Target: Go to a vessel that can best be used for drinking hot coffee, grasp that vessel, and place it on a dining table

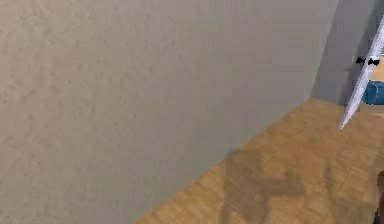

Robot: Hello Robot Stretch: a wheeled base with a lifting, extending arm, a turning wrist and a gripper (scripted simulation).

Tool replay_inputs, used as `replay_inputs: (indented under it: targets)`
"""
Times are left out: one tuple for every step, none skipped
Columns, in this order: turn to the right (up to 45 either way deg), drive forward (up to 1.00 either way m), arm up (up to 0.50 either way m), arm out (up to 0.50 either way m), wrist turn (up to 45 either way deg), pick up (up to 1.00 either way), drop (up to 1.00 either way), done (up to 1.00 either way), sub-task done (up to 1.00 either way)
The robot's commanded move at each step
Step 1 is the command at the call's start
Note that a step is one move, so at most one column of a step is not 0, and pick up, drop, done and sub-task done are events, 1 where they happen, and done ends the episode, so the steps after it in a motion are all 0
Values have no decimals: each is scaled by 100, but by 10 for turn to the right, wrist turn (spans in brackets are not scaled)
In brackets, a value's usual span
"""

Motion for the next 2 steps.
replay_inputs:
  targets:
    - [-180, 0, 0, 0, 0, 0, 0, 0, 0]
    - [450, 0, 0, 0, 0, 0, 0, 0, 0]
